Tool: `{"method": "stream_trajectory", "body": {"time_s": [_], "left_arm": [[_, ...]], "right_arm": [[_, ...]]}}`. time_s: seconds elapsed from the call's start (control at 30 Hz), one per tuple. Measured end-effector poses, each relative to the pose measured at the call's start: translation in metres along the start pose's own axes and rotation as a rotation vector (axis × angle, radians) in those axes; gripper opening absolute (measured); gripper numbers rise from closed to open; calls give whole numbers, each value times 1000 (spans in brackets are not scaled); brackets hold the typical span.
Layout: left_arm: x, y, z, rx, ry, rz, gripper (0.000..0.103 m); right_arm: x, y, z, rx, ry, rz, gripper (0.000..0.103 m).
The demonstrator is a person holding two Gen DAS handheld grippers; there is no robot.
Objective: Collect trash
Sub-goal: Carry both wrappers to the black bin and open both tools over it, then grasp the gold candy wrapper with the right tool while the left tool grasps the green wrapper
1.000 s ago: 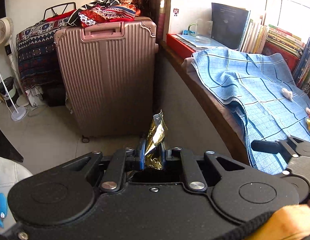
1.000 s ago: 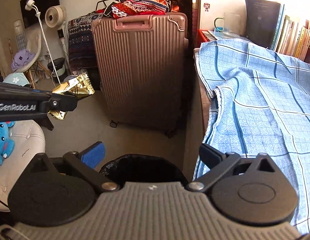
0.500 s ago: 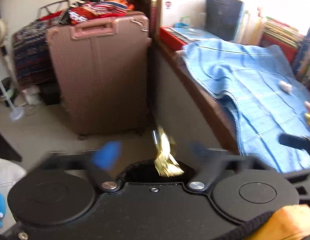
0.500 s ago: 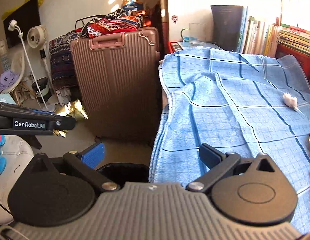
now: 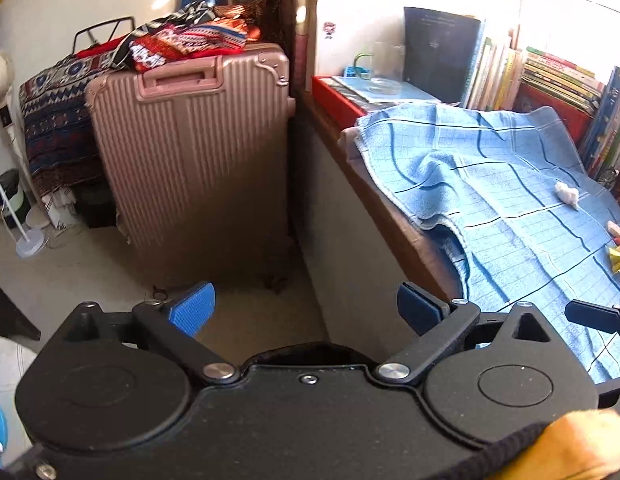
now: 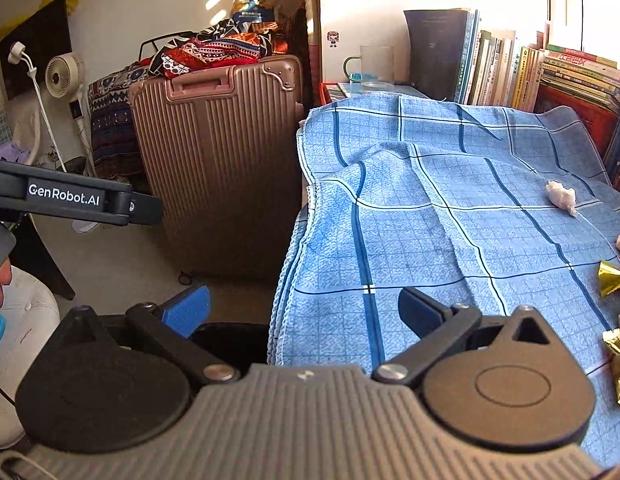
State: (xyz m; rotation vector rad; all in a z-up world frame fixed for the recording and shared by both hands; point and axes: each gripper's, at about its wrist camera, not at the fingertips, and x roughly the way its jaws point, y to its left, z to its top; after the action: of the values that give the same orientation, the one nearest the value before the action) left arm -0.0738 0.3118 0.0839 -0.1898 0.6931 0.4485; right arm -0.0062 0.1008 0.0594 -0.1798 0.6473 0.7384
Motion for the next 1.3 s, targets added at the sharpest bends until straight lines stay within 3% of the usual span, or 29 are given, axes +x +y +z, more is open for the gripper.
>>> {"method": "stream_trajectory", "body": {"time_s": [0.27, 0.73, 0.87, 1.0, 1.07, 1.13, 1.3], "left_arm": [[12, -37, 21, 85, 1, -95, 98], [29, -156, 38, 302, -2, -355, 98], [35, -191, 39, 369, 4, -432, 98], [46, -227, 41, 423, 23, -520, 97], [53, -247, 40, 469, 30, -554, 91], [59, -269, 37, 547, 23, -561, 79], [72, -314, 25, 685, 27, -651, 73]], "right_arm": [[-12, -23, 4, 51, -25, -93, 103], [-54, -110, -19, 291, -24, -504, 103], [-64, -131, -32, 353, -2, -577, 103], [-71, -146, -43, 392, 17, -596, 103], [-71, -151, -46, 398, 32, -593, 103], [-69, -155, -48, 394, 50, -587, 103], [-62, -160, -47, 382, 71, -568, 103]]}}
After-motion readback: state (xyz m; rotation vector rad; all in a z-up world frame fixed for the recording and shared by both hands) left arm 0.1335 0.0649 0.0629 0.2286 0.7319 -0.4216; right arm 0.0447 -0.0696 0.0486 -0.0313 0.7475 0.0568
